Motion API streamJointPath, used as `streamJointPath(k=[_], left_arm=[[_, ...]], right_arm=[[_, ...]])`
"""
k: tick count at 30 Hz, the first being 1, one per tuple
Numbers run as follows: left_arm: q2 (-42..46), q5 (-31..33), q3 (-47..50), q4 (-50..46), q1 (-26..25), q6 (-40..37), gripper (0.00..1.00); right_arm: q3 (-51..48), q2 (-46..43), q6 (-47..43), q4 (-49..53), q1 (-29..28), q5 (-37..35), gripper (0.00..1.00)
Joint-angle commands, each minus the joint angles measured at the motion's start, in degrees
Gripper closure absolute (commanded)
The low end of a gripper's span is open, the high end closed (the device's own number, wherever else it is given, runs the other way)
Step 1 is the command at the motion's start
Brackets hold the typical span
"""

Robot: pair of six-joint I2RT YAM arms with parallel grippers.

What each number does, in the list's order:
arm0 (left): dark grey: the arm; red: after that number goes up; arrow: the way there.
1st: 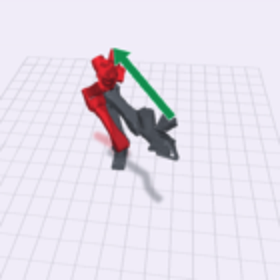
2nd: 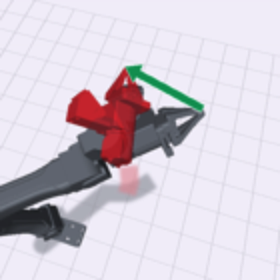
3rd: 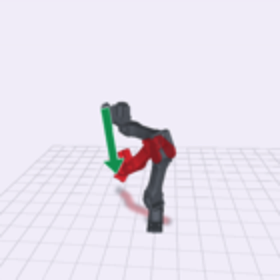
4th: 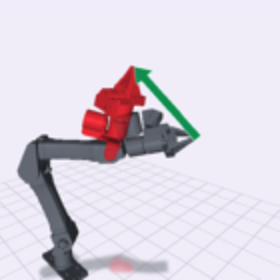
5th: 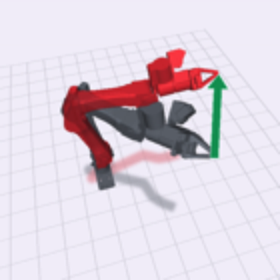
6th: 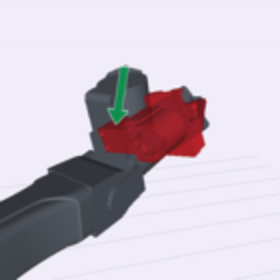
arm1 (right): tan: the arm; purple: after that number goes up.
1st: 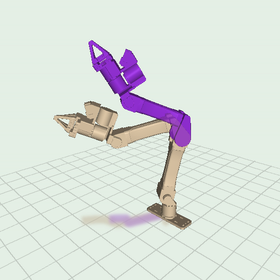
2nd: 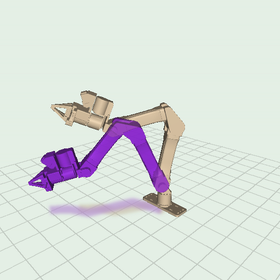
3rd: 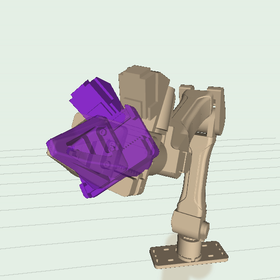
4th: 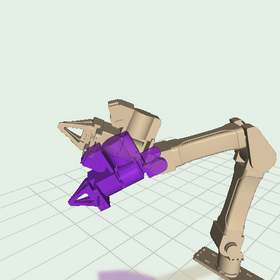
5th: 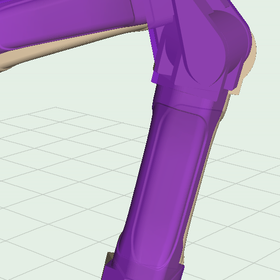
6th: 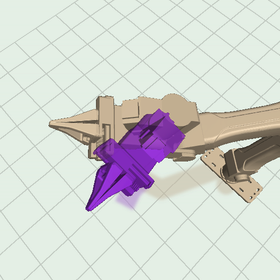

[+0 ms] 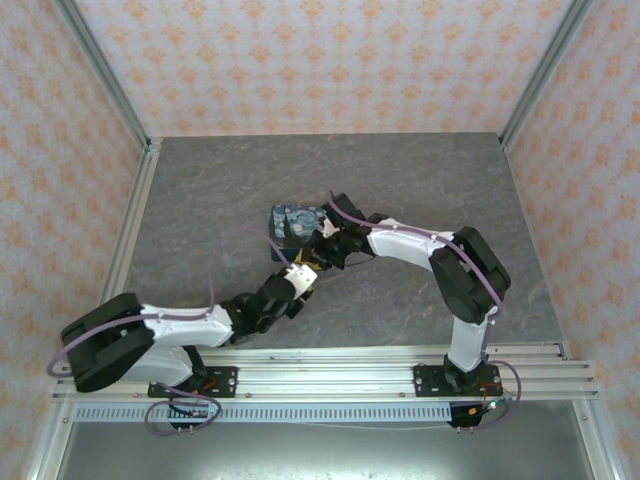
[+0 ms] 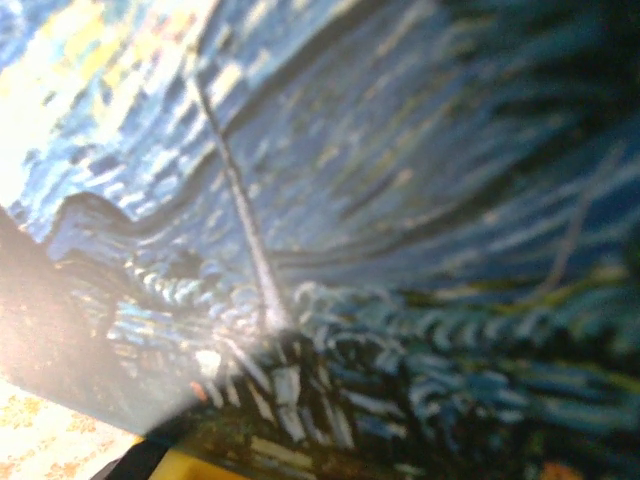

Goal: Unlock the padlock with the key

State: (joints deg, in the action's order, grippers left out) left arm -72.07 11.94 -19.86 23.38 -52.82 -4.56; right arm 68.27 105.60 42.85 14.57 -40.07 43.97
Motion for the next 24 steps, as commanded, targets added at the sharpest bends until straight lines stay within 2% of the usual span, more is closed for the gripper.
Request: streamJointPath(k=[1,4,7,13,18,24], left_arm=[[8.5,-13.7,3.9,1.3,5.4,10.4,0.50],[14.5,-24.4,6.9,1.1,13.2,16.7,0.47],[17.0,-37.9,8.0,0.2,22.1,22.4,0.46],[11.2,-55.3,7.5,6.0,32.1,30.1,0.46],[4.6,-59.5,5.7,9.9,33.0,30.9,0.47],[0.7,-58.7,4.4,12.7,33.0,30.9,0.55]], right_arm=[[0.0,-0.1,2.0,2.0,1.0,2.0,1.00],[0.1,-0.5,1.7,2.1,1.4,2.4,1.00],[0.7,-0.5,1.4,2.2,1.7,3.2,1.00],[1.1,-0.7,1.0,2.3,2.2,4.9,1.00],[1.2,-1.2,0.8,2.7,2.5,5.2,1.00],[1.2,-1.2,1.0,3.0,2.6,5.1,1.00]])
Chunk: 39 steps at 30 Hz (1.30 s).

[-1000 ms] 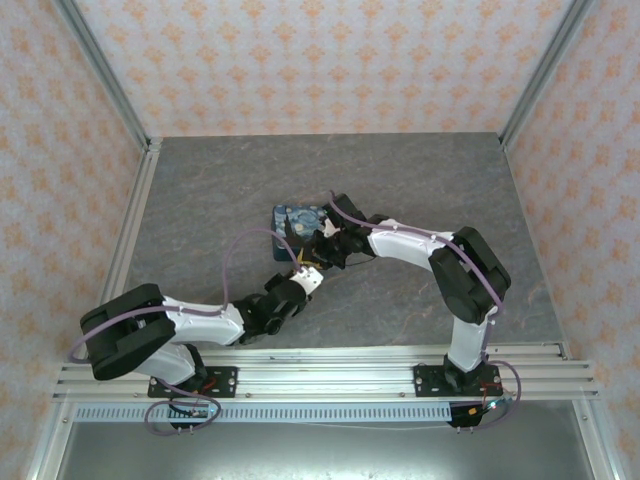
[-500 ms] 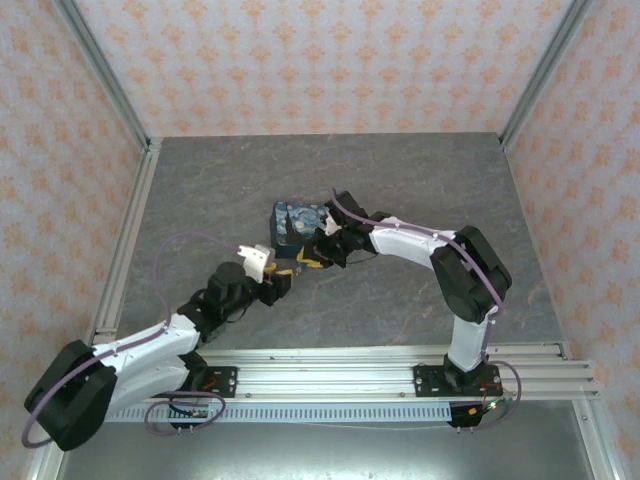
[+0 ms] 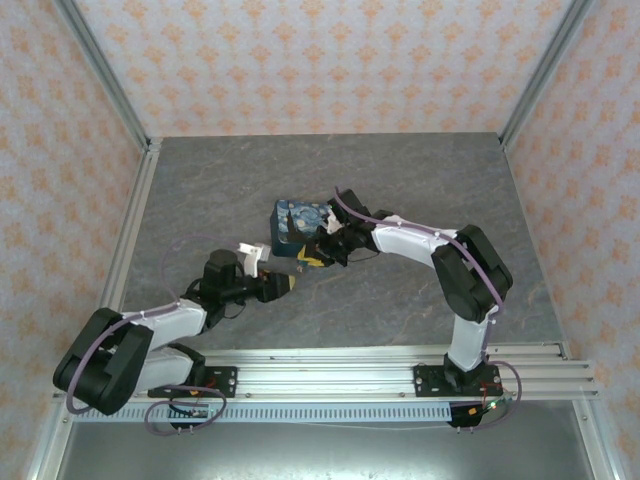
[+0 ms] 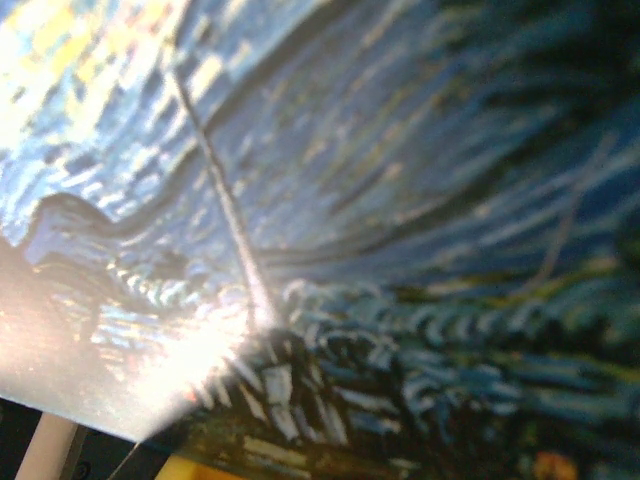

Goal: Unlock the padlock with the key

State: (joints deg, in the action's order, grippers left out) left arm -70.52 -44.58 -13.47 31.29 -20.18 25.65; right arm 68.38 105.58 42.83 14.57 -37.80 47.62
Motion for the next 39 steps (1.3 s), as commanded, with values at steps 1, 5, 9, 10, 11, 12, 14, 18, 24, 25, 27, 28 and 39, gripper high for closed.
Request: streamJointPath(k=[1,5,9,10,11,12,14,18,24,25,27,28,39], left_arm=[[-1.3,-2.1,-2.2,5.3,0.3,0.8,0.56],[-2.8,-1.0,-2.6,7.2,0.2,1.1,0.59],[-3.6,2.1,-2.6,8.9,-0.2,1.2,0.61],[-3.9,2.9,-2.4,9.8,-0.4,1.4,0.61],[-4.2,3.4,-2.3,10.7,-0.6,1.6,0.61],[-4.6,3.7,-2.3,11.4,-0.9,1.8,0.61],[-5.7,4.2,-2.6,12.5,-1.3,2.1,0.61],[-8.5,4.6,-3.6,14.7,-2.6,2.7,0.61],[-11.2,5.6,-4.4,16.6,-4.3,2.8,0.67],[-11.3,5.7,-4.4,16.7,-4.4,2.8,0.69],[-11.4,5.7,-4.5,16.2,-4.6,2.5,0.76],[-11.3,5.8,-4.6,15.9,-4.6,2.3,0.80],[-6.9,12.8,-5.5,5.4,-8.0,-6.0,1.00]], right_arm=[[1.0,-1.2,1.0,3.0,0.3,1.4,1.00],[0.9,-0.9,1.5,3.0,0.3,1.3,1.00],[0.7,-0.9,2.0,2.4,0.3,1.3,1.00],[0.7,-0.9,2.3,2.2,0.4,1.3,1.00],[0.6,-0.9,2.4,2.0,0.4,1.3,1.00],[0.5,-1.0,2.5,1.7,0.4,1.3,1.00],[0.5,-0.9,2.8,1.6,0.4,1.3,1.00],[0.4,-1.0,3.0,1.3,0.4,1.3,1.00],[0.2,-1.1,3.1,1.0,0.4,1.2,1.00],[0.1,-1.2,3.2,0.9,0.4,1.2,1.00],[0.0,-1.3,3.3,0.9,0.4,1.0,1.00],[0.0,-1.3,3.4,0.7,0.4,1.0,1.00],[0.2,-1.7,4.2,0.5,0.6,0.7,1.00]])
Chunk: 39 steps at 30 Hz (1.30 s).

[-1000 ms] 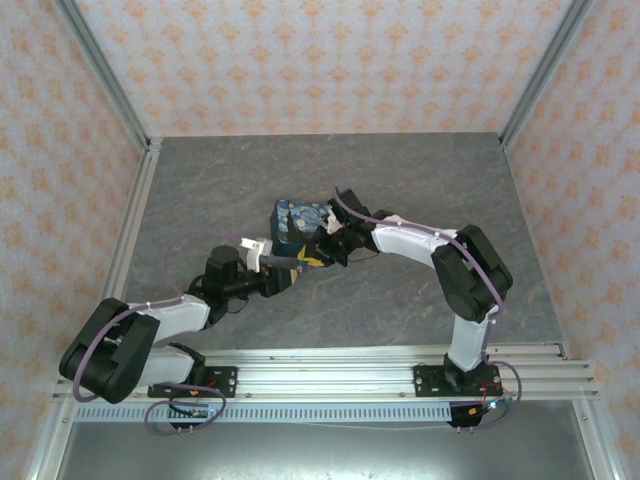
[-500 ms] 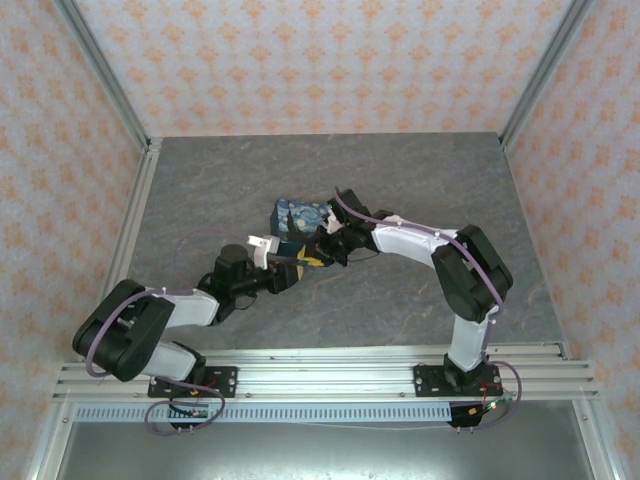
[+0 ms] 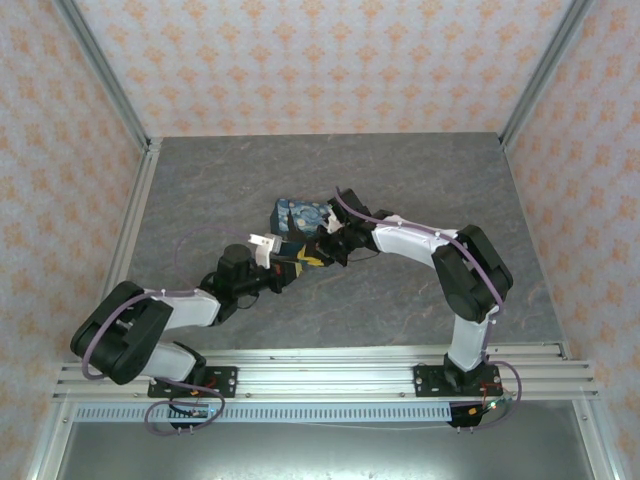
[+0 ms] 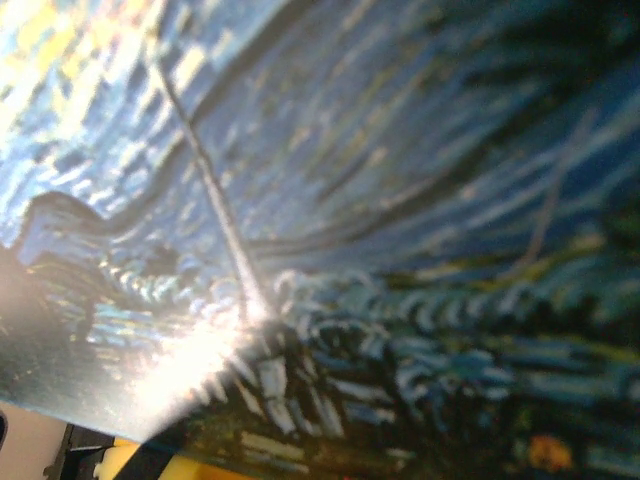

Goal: Unlock the padlock with the key

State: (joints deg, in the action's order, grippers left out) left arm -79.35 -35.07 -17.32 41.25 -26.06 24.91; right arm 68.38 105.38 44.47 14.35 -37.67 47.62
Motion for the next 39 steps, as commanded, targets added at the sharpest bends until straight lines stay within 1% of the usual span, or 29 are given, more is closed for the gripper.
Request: streamJointPath(k=[1,6,10,12,16,20,22,24,26,29,31,33,34,36,38,39], left_arm=[[2.2,5.1,-1.8,-6.2,-3.3,-7.1,1.00],[3.0,17.2,0.0,-6.2,-10.1,-14.2,1.00],[4.6,32.2,0.1,-8.5,-18.6,-21.8,1.00],[4.1,39.0,-0.2,-8.2,-22.1,-25.5,1.00],[-1.0,51.2,-1.4,-4.9,-28.8,-33.6,1.00],[-10.0,60.7,-4.9,-1.8,-35.4,-41.5,1.00],[-14.0,64.3,-6.5,-0.8,-37.9,-43.8,1.00],[-16.8,64.7,-7.7,-0.8,-38.9,-43.5,1.00],[-17.4,62.5,-7.3,0.3,-38.6,-39.8,1.00],[-15.2,57.9,-5.6,0.7,-36.6,-31.9,1.00],[-12.4,57.4,-4.1,0.1,-35.8,-29.4,1.00],[-8.4,52.1,-2.5,-1.6,-32.6,-26.7,1.00],[-6.4,49.3,-1.5,-1.8,-30.5,-25.4,1.00],[-3.0,44.2,0.4,-2.0,-26.9,-23.2,1.00],[-0.8,39.4,1.4,-2.3,-23.1,-21.4,1.00],[-0.3,37.7,1.6,-2.5,-22.1,-20.9,1.00]], right_arm=[[0.2,-1.6,2.7,0.7,0.5,0.6,1.00],[0.2,-1.4,3.3,0.7,0.5,0.8,1.00],[0.3,-1.0,4.5,1.1,0.5,1.3,1.00],[0.6,-0.8,5.2,1.8,0.5,1.5,1.00],[1.2,-0.8,6.4,3.6,0.5,1.7,1.00],[2.6,-0.4,5.5,7.9,0.4,1.2,1.00],[3.3,-0.2,4.5,10.4,0.3,0.3,1.00],[3.5,0.0,3.9,11.7,0.2,-0.3,1.00],[3.9,0.1,2.8,13.4,0.2,-1.5,1.00],[4.5,0.0,1.4,15.1,0.1,-3.6,1.00],[4.4,-0.3,1.5,14.9,0.1,-4.4,1.00],[4.6,-0.3,1.4,14.6,0.0,-4.7,1.00],[4.8,-0.3,1.5,14.4,-0.1,-5.0,0.96],[5.2,-0.2,1.5,14.1,-0.3,-5.1,0.93],[5.5,-0.3,1.8,13.7,-0.6,-5.4,0.88],[5.5,-0.3,1.9,13.4,-0.7,-5.5,0.86]])
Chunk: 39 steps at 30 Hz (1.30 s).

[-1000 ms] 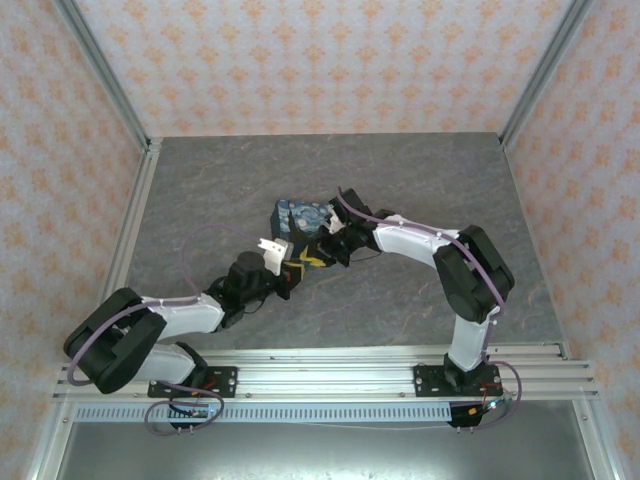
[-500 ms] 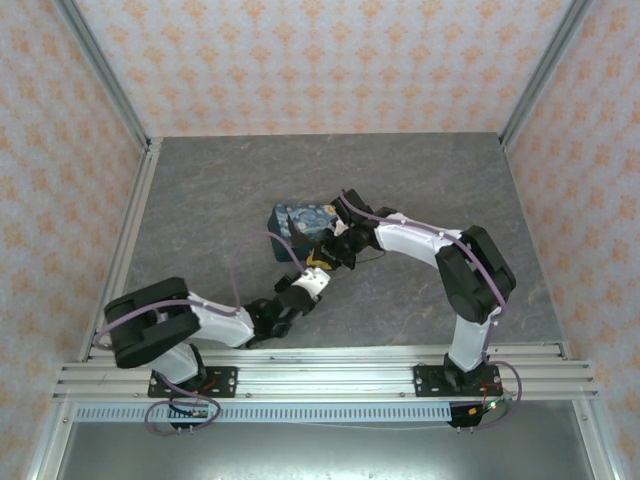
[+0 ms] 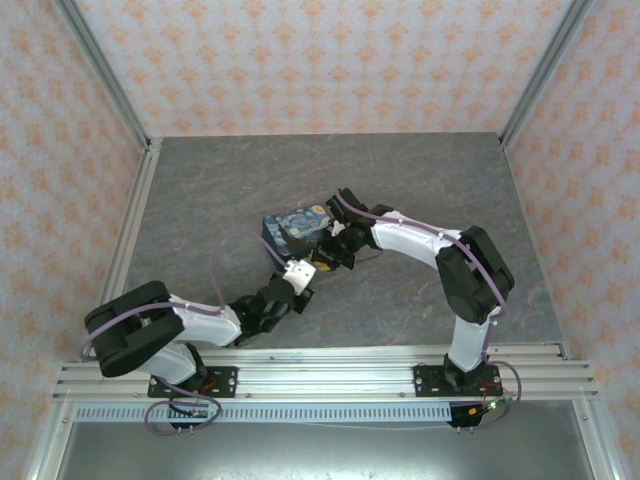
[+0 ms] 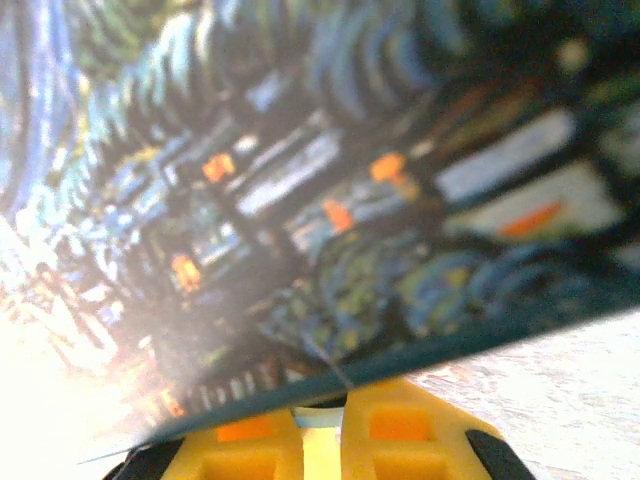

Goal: Unlock the padlock with the key

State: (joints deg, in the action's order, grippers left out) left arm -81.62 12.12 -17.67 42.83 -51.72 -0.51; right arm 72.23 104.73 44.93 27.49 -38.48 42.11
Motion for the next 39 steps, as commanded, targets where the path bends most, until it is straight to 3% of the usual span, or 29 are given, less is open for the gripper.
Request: streamJointPath(k=[1,9,22,34,39], left_arm=[[2.1,-10.6,2.1,-4.2,4.5,4.8,1.00],[-0.7,-13.9,3.0,-1.5,7.3,7.2,1.00],[-1.6,-15.8,4.0,-2.0,7.5,8.1,1.00],[0.2,-16.7,4.1,-3.3,8.0,8.6,1.00],[3.5,-18.7,3.8,-6.3,9.3,9.6,1.00]], right_arm=[[1.7,0.3,1.7,0.0,-0.1,-0.1,0.84],[0.7,-0.6,2.7,-1.9,-0.7,-0.6,0.74],[-0.7,-0.6,4.5,-5.8,-1.1,-2.8,0.56],[-3.6,-6.4,3.6,-5.6,-1.5,-11.1,0.54],[-8.3,-8.5,5.7,-10.0,-1.8,-12.4,0.53]])
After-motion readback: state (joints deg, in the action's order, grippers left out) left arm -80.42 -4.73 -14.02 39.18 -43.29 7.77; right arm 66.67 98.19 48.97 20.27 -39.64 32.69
